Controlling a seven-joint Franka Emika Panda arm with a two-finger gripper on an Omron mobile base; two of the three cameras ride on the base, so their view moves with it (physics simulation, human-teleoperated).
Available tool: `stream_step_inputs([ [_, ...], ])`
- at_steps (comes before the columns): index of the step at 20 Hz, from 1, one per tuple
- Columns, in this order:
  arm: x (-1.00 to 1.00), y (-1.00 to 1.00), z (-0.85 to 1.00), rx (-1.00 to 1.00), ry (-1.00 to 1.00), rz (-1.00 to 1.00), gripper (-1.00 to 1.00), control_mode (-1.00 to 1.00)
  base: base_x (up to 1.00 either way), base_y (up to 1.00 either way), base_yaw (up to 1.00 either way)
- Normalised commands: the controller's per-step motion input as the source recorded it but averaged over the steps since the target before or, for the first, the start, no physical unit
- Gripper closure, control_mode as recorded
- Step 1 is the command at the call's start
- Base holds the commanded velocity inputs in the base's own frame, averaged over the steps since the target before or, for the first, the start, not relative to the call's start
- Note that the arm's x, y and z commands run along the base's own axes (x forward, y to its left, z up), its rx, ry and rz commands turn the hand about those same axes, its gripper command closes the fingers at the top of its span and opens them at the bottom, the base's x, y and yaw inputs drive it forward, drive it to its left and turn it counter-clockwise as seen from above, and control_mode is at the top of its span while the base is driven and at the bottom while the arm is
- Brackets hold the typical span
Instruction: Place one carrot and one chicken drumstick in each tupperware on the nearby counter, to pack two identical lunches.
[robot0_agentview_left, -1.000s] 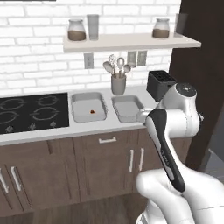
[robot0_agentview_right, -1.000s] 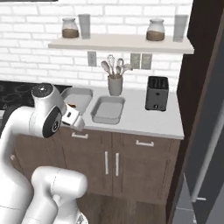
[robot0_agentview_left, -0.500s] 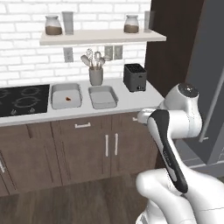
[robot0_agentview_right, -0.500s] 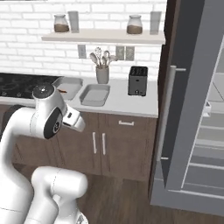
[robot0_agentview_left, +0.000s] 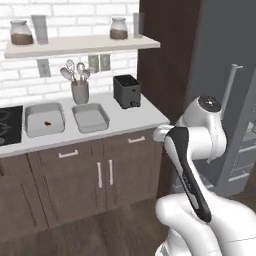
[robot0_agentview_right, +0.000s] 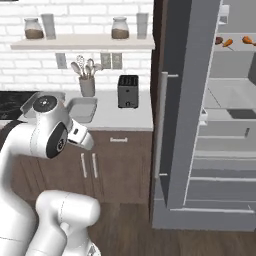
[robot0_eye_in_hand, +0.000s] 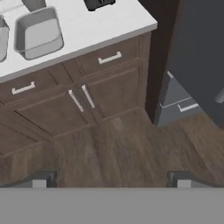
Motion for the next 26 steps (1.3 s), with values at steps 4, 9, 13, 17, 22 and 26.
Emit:
stream_step_inputs([
  [4,0.0,0.0,0.0,0.0,0.0,0.0,-1.0,1.0,0.45,0.75,-0.42],
  [9,0.0,0.0,0.0,0.0,0.0,0.0,-1.0,1.0,0.93,1.0,-0.11],
  [13,0.0,0.0,0.0,0.0,0.0,0.0,-1.0,1.0,-0.09,0.18,-0.67],
  [17,0.0,0.0,0.0,0.0,0.0,0.0,-1.0,1.0,-0.01,0.0,-0.95],
  [22,0.0,0.0,0.0,0.0,0.0,0.0,-1.0,1.0,-0.05,-0.02,-0.94],
  [26,0.0,0.0,0.0,0.0,0.0,0.0,-1.0,1.0,-0.18,-0.11,-0.91],
])
